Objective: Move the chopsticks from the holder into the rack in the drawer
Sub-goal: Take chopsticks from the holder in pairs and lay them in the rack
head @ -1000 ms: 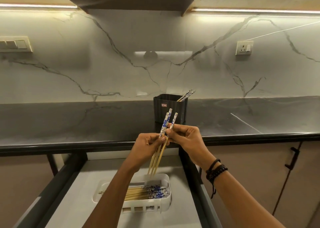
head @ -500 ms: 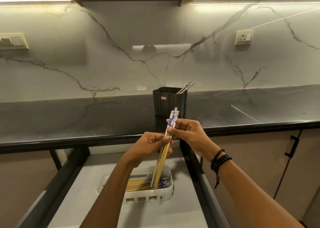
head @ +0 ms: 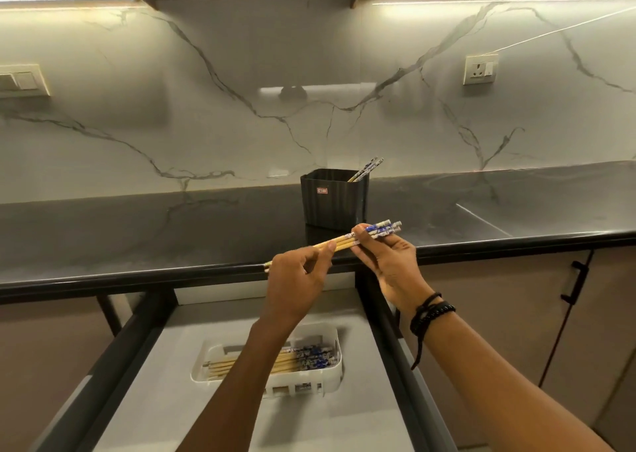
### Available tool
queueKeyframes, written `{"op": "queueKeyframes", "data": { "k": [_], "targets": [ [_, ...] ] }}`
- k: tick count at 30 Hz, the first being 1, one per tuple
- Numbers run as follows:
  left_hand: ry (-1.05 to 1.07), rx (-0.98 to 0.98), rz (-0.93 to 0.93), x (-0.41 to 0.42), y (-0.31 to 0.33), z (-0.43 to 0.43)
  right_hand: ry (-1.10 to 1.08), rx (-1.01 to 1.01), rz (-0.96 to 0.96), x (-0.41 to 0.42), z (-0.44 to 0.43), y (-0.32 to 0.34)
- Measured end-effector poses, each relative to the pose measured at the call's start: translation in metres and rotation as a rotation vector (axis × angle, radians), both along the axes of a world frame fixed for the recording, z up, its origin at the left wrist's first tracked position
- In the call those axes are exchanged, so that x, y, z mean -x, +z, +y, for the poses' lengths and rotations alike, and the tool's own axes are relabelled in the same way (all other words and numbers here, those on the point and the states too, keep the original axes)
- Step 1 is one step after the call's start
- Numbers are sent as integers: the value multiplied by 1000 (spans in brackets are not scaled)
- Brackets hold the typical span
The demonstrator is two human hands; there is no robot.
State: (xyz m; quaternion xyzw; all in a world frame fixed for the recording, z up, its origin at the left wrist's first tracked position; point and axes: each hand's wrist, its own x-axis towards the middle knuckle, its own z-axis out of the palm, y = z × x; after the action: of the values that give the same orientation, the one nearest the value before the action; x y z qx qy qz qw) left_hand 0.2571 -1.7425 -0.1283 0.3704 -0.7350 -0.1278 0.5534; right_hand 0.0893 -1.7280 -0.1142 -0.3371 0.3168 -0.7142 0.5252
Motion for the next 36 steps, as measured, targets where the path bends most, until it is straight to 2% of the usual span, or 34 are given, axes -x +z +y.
{"op": "queueKeyframes", "data": {
  "k": [3, 5, 9, 12, 17, 21, 25, 36],
  "targets": [
    [-153, -541, 204, 9, -1, 7, 39, -52, -147, -6, 0, -1],
    [-284, -757, 423, 10, 0, 9, 108, -79, -219, -10, 1, -2],
    [-415, -802, 891, 9, 7, 12, 228, -93, -163, -22, 7, -3],
    [-425, -798, 1085, 6, 9, 13, 227, -82, -114, -28, 9, -4],
    [-393, -765, 1163, -3, 12, 12, 255, -37, 64, -26, 10, -9],
    [-397, -748, 1153, -21, 17, 4, 361, 85, -57, -13, 8, -14],
    [-389, -760, 1157, -36, 18, -2, 334, 99, -156, -5, 4, -19],
    [-478, -795, 1126, -36, 8, -6, 310, 86, -147, -12, 5, -20]
  ]
}}
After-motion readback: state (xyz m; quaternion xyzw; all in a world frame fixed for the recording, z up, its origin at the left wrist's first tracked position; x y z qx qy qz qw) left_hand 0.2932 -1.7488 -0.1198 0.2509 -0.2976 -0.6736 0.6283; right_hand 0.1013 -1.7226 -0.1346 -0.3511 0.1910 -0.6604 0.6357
